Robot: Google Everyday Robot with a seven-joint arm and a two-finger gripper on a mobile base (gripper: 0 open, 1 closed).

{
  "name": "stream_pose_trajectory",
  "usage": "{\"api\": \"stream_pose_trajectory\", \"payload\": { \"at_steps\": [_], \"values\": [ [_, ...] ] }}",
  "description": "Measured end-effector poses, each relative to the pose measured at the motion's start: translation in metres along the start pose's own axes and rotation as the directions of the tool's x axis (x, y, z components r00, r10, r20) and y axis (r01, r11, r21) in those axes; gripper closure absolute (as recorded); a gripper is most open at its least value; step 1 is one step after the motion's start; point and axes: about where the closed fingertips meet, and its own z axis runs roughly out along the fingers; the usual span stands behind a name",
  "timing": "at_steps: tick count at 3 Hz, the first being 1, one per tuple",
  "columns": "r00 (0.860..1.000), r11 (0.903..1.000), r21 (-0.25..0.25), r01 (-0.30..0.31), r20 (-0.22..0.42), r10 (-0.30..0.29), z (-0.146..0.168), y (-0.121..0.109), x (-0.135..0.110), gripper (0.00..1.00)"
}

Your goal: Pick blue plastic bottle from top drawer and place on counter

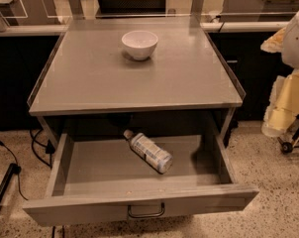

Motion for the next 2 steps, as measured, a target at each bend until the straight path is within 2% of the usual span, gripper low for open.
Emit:
{"api": "stream_pose_trajectory", "payload": {
  "at_steps": [1, 2],
  "values": [
    [1.0, 1.0, 0.0, 0.0, 0.0, 0.0, 0.0, 0.0, 0.0, 0.0],
    [1.0, 1.0, 0.005, 0.0, 0.001, 0.0, -0.0007, -0.0002, -0.0007, 0.15]
  ]
}}
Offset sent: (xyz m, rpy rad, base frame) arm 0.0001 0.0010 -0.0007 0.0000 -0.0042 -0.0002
